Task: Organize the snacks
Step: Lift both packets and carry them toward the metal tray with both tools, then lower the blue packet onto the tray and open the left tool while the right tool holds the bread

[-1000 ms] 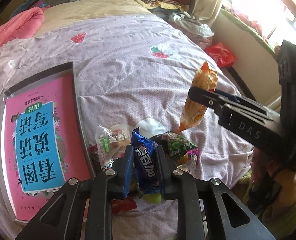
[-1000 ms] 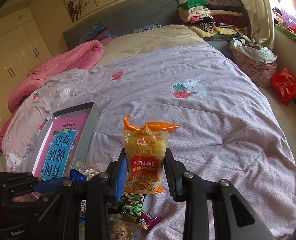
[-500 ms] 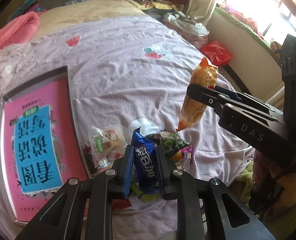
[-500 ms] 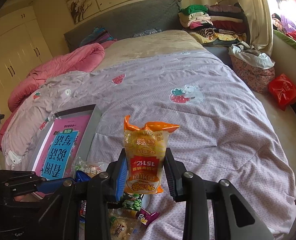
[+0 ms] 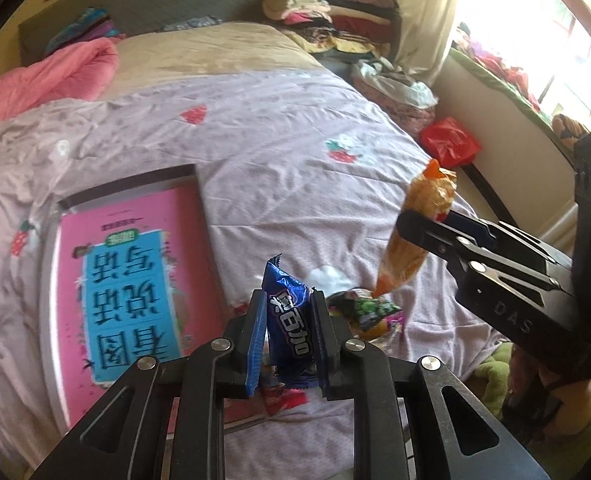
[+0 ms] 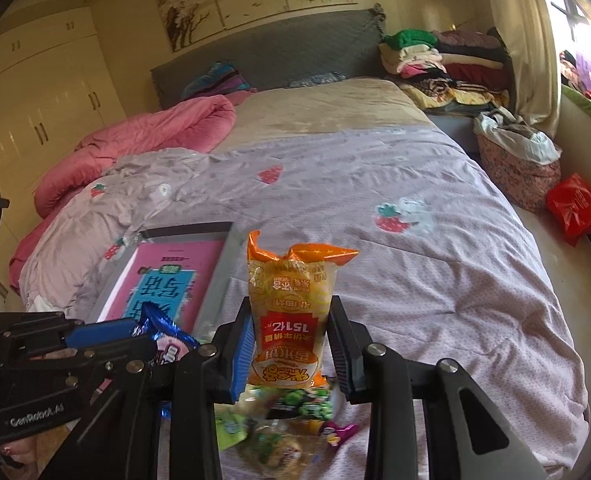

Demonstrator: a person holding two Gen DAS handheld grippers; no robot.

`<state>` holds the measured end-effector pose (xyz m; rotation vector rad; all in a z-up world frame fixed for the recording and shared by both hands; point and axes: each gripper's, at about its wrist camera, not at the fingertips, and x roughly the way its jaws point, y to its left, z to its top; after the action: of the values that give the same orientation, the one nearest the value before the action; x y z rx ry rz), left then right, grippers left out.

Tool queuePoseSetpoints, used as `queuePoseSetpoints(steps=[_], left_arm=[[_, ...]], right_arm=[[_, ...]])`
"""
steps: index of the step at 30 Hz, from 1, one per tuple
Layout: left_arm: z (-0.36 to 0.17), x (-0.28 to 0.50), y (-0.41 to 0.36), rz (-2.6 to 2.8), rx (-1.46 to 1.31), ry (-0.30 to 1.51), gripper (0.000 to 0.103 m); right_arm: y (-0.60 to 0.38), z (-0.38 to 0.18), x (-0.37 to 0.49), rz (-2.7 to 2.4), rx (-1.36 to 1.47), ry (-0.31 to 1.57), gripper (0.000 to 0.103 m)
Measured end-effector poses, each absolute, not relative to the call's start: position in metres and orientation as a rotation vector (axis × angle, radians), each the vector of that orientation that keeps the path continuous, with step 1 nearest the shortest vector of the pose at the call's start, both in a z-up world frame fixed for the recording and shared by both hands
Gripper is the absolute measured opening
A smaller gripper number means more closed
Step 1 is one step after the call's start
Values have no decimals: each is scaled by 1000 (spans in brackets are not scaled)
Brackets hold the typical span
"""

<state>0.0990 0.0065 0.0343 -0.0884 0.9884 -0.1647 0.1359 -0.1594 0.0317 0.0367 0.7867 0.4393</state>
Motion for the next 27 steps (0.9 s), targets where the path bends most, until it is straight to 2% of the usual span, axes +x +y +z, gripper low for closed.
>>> queuePoseSetpoints(steps=[12, 27], left_arm=[[40, 71, 71, -50, -141, 957, 22], [18, 52, 131, 66, -185, 974, 22]], right_arm=[[-86, 42, 110, 555, -46, 791, 35], [-10, 19, 92, 671, -99, 867, 35]])
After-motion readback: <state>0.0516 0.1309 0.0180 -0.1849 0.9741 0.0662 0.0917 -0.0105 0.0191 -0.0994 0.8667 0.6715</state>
